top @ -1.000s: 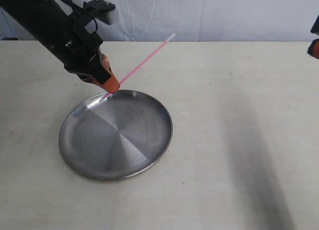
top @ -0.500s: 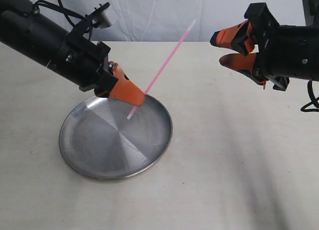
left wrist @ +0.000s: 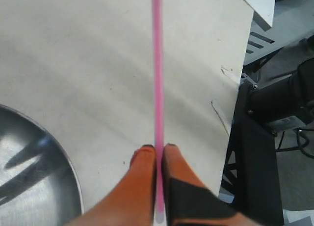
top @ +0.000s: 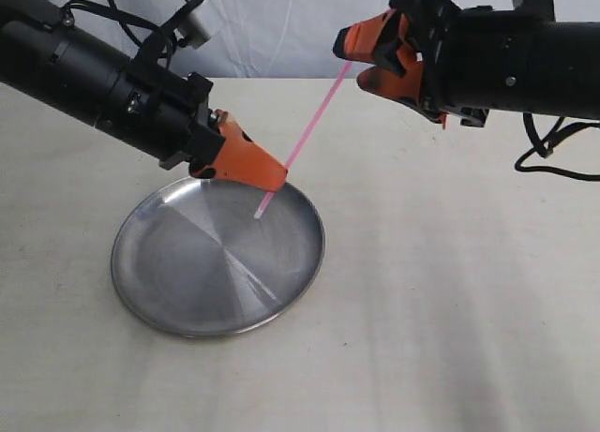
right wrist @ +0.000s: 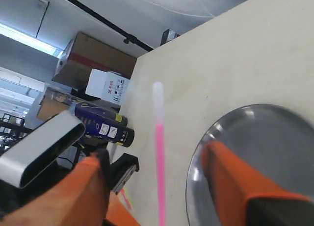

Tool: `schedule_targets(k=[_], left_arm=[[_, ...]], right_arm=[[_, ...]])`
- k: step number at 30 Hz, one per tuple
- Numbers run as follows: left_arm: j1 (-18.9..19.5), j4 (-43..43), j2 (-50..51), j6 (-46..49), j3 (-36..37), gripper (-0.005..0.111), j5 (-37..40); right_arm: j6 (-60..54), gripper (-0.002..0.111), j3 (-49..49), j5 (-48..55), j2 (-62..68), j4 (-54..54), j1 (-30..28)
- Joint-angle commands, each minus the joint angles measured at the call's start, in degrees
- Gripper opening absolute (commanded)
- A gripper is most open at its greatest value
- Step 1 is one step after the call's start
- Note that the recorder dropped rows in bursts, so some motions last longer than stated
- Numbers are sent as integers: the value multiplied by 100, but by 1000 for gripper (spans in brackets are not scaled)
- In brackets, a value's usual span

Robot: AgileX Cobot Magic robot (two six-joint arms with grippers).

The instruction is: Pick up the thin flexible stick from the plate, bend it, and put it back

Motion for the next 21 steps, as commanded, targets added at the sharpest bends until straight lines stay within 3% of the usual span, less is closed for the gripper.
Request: schedule_targets(k=[1, 5, 7, 8, 10, 21], left_arm=[[-14, -252, -52, 145, 22, 0, 197], [-14, -252, -52, 190, 22, 0, 426], [-14, -307, -52, 190, 22, 0, 463], [-14, -406, -52, 190, 22, 0, 463], [-14, -642, -52, 190, 22, 0, 463], [-14, -1103, -52, 218, 22, 0, 522]], right_arm=[[-79, 56, -248, -443, 244, 50, 459], [-79, 51, -505, -662, 516, 50, 644], [-79, 30, -528, -826, 566, 50, 644], [-79, 13, -528, -850, 589, 50, 644], [-79, 0, -528, -832, 588, 50, 652], [-79, -1, -538, -985, 588, -183, 694]])
